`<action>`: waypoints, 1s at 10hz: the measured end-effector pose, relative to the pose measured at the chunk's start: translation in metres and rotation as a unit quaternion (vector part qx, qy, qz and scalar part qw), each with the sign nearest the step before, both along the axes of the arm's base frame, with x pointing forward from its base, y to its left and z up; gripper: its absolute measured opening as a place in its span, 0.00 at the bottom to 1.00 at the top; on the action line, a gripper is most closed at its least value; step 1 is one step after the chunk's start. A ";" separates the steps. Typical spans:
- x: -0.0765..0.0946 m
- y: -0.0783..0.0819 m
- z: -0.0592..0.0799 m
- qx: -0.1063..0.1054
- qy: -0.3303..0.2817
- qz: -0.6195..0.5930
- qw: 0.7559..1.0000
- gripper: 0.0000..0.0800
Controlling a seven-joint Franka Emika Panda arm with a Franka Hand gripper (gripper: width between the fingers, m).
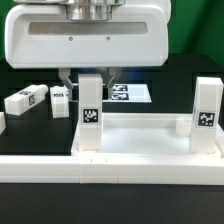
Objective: Assemble desk
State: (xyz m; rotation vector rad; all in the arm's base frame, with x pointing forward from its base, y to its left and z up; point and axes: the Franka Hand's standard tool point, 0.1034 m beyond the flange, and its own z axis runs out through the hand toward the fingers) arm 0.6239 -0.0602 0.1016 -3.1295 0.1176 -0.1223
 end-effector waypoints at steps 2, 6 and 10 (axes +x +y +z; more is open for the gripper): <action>0.000 0.002 0.000 0.016 -0.001 -0.100 0.995 0.36; -0.001 0.002 -0.002 0.040 0.004 -0.293 0.955 0.36; -0.001 0.006 -0.003 0.054 0.010 -0.483 0.874 0.36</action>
Offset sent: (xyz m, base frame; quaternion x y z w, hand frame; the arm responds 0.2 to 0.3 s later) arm -0.0058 0.0000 -0.0033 0.0336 -0.0031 0.2177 0.9754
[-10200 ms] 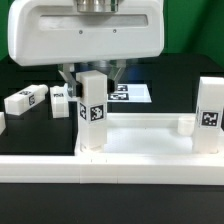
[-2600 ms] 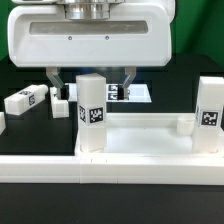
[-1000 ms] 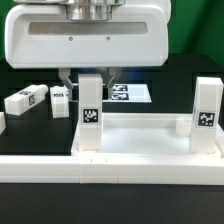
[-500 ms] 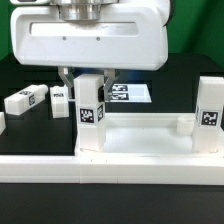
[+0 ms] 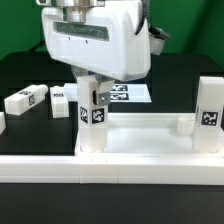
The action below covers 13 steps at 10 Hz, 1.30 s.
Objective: Assemble desk
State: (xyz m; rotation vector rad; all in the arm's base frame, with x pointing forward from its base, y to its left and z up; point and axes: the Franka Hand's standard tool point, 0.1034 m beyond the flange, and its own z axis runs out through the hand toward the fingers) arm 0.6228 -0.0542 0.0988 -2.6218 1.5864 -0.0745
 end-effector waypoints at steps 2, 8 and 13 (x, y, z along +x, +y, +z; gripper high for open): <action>0.001 0.001 0.000 0.005 0.001 -0.065 0.998 0.36; 0.001 0.000 0.000 0.001 -0.003 -0.019 1.000 0.78; 0.002 0.002 0.000 -0.016 -0.009 0.167 0.986 0.81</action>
Offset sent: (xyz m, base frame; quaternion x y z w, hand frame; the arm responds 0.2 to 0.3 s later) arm -0.0040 -0.0060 -0.0015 -0.0012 0.0068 0.1604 0.9870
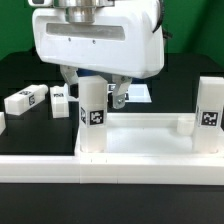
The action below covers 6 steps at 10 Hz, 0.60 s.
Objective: Assemble desk
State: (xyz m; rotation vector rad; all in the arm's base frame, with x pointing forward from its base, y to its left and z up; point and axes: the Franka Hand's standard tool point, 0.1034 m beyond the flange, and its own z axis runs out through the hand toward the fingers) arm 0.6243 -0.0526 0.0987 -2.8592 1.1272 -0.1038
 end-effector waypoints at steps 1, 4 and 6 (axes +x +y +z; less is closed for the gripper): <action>0.000 0.000 0.000 -0.004 -0.002 0.047 0.999 0.81; 0.000 0.000 0.000 -0.026 -0.002 0.190 0.981 0.81; 0.000 0.000 0.000 -0.032 -0.004 0.261 0.965 0.81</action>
Offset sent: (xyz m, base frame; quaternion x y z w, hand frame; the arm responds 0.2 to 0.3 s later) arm -0.0009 -0.0006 0.0012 -0.0236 0.0087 -0.2597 0.9654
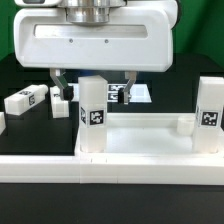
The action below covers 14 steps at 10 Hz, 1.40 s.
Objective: Assemble desk
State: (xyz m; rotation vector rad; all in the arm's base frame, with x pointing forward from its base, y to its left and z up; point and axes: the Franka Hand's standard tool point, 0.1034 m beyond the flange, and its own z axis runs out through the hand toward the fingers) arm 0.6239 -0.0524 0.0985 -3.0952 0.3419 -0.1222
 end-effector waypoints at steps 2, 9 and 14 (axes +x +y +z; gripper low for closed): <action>0.001 -0.003 0.001 -0.016 0.000 0.111 0.994 0.81; 0.001 -0.004 0.000 -0.041 0.004 0.274 0.961 0.55; 0.000 -0.003 0.000 -0.034 0.004 0.207 0.978 0.36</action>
Offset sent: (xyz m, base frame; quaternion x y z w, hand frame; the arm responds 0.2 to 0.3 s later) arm 0.0043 0.0017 0.0004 -0.0247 0.0070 -0.1688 0.9853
